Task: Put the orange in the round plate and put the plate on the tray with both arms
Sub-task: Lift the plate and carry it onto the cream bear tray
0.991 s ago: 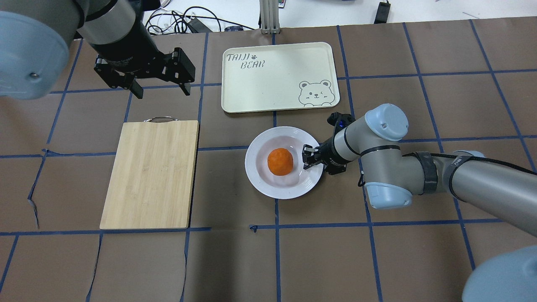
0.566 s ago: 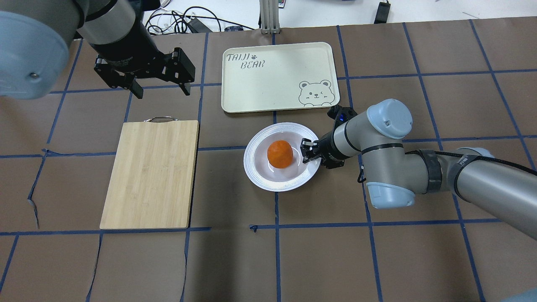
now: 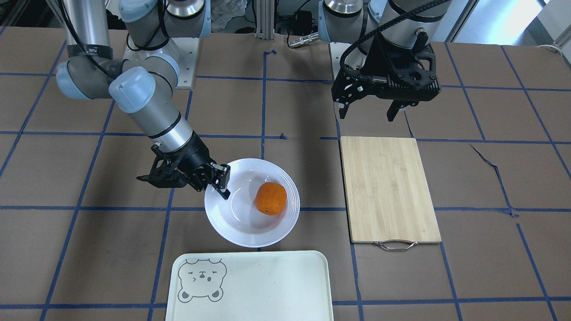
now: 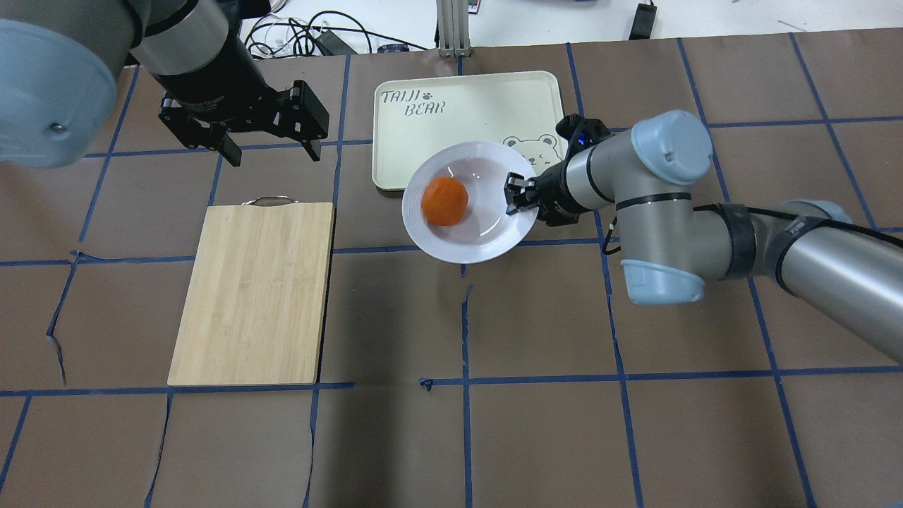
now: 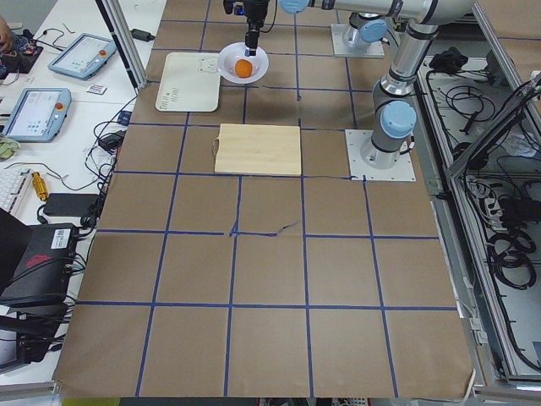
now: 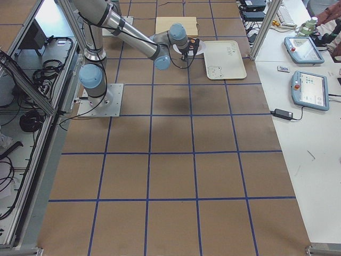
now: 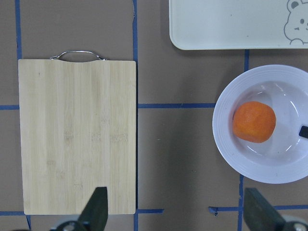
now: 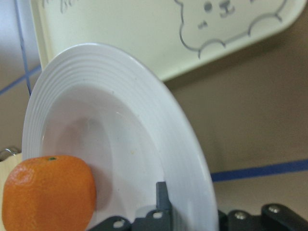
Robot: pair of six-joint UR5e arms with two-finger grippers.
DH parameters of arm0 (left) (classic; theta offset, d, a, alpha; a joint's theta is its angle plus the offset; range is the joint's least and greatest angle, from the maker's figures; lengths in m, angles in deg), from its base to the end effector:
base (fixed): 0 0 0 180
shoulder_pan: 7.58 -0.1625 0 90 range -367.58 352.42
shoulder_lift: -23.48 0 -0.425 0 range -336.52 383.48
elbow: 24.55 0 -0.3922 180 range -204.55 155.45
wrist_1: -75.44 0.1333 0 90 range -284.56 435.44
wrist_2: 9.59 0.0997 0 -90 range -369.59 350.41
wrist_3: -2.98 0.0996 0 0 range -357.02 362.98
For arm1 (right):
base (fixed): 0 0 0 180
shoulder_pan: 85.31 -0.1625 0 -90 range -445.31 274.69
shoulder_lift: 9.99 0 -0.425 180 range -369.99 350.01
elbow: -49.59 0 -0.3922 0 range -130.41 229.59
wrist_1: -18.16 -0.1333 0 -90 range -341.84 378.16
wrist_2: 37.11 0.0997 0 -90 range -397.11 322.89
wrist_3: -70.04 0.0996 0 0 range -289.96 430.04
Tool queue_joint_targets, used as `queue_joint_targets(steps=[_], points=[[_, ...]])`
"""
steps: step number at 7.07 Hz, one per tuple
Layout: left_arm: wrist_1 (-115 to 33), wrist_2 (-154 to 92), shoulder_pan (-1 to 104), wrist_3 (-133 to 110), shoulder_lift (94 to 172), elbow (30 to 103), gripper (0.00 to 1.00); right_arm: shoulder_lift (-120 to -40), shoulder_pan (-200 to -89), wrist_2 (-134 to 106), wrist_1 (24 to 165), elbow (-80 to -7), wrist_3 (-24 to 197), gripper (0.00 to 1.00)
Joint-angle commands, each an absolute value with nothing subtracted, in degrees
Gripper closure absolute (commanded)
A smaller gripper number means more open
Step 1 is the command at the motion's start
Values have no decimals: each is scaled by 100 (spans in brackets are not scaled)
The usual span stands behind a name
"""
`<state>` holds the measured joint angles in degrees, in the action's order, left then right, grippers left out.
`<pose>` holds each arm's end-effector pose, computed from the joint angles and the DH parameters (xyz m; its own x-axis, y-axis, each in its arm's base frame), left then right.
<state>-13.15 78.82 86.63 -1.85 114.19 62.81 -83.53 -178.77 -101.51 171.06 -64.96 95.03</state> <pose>-0.1726 -0.4912 0.5071 -0.9994 -0.0091 0.0325 -0.0109 0.9984 -0.0557 0.2087 -0.5307 0.2665 -0.8308 0.1962 -0.5209 0.3254 0.9304 -0.1685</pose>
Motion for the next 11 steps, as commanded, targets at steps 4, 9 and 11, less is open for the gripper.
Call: queue_joint_targets(steps=[4,9,11], points=[[-1315,7882,8664,-194,11418,6281,0,-6037,-17690,-9881,17074,-3702,9781,95],[-1315,7882,8664,-185,11418,6281,0,-5666,-17592,-9960,16951,-3618,10142,80],[-1315,7882,8664,-185,11418,6281,0,-5762,-17592,-9951,16968,-3645,10177,15]])
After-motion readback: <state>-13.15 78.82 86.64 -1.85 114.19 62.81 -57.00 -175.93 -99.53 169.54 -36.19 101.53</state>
